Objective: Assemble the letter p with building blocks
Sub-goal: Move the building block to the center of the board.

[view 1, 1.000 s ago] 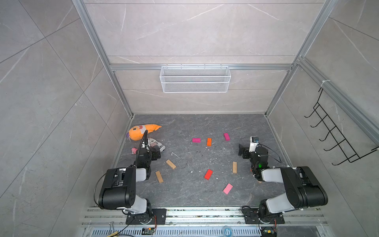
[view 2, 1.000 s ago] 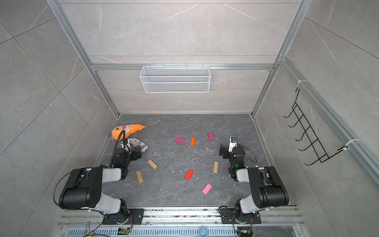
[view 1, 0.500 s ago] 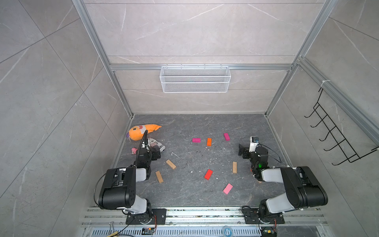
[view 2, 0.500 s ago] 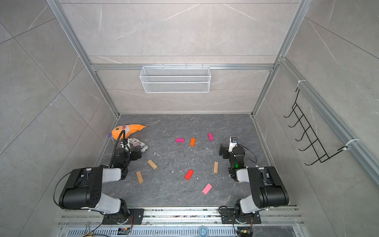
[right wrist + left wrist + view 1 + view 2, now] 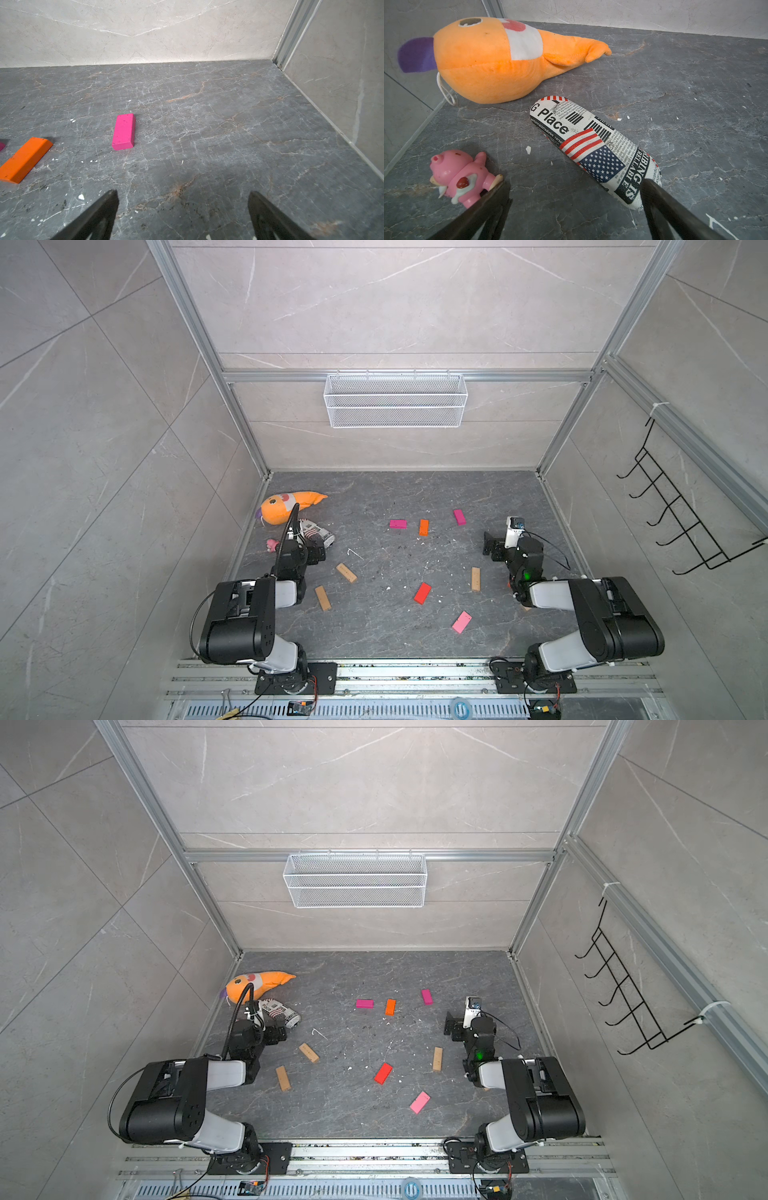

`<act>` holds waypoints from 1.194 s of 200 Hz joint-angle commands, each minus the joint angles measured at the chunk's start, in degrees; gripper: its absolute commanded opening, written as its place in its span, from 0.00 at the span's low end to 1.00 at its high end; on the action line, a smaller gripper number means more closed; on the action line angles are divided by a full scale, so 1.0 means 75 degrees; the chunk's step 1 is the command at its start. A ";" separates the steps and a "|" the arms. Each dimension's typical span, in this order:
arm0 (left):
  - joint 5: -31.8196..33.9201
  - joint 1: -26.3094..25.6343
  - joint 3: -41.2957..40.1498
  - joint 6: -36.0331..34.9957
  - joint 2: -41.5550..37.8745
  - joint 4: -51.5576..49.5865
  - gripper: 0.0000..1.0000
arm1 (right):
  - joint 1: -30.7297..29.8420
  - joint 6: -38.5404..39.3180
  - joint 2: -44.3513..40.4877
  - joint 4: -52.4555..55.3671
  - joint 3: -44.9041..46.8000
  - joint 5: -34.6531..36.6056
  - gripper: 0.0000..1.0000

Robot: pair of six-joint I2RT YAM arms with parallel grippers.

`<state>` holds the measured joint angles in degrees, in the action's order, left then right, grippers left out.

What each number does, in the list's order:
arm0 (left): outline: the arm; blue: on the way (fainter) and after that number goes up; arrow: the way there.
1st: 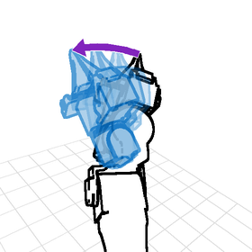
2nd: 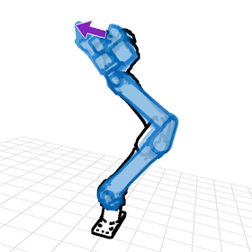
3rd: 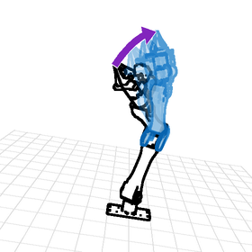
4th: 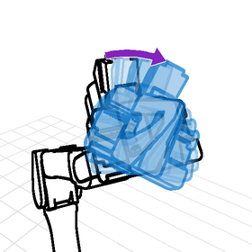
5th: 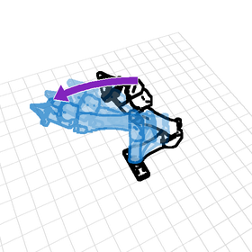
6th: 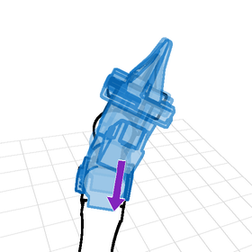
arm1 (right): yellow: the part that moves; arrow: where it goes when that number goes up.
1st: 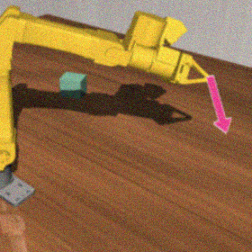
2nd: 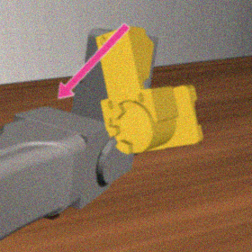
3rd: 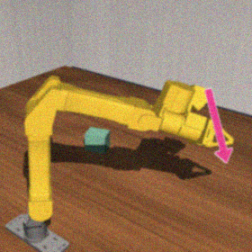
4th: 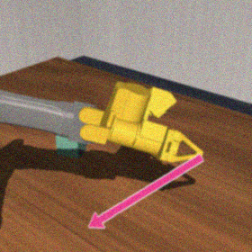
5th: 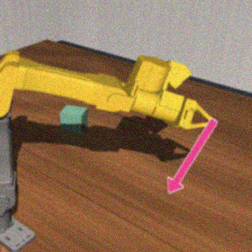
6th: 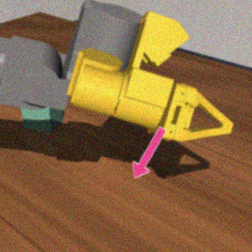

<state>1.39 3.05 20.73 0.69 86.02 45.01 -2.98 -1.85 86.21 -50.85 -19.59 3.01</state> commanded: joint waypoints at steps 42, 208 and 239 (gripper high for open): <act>-0.0169 0.0137 0.0115 0.0003 -0.0017 0.0168 1.00 | 0.0001 0.0006 0.0071 -0.0063 -0.0071 0.0089 1.00; 0.1276 0.0594 0.4229 0.5362 -0.2907 -0.9677 1.00 | -0.0436 -0.5787 -0.3181 0.6113 -0.2333 0.2393 1.00; 0.0208 0.0543 0.5105 0.4679 -0.2397 -1.0670 1.00 | 0.0449 -0.7637 -0.3348 0.4624 -0.1465 0.0147 1.00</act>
<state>11.07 7.55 52.73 37.28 65.95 -27.16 -3.81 -44.51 61.78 -11.03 -35.14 17.50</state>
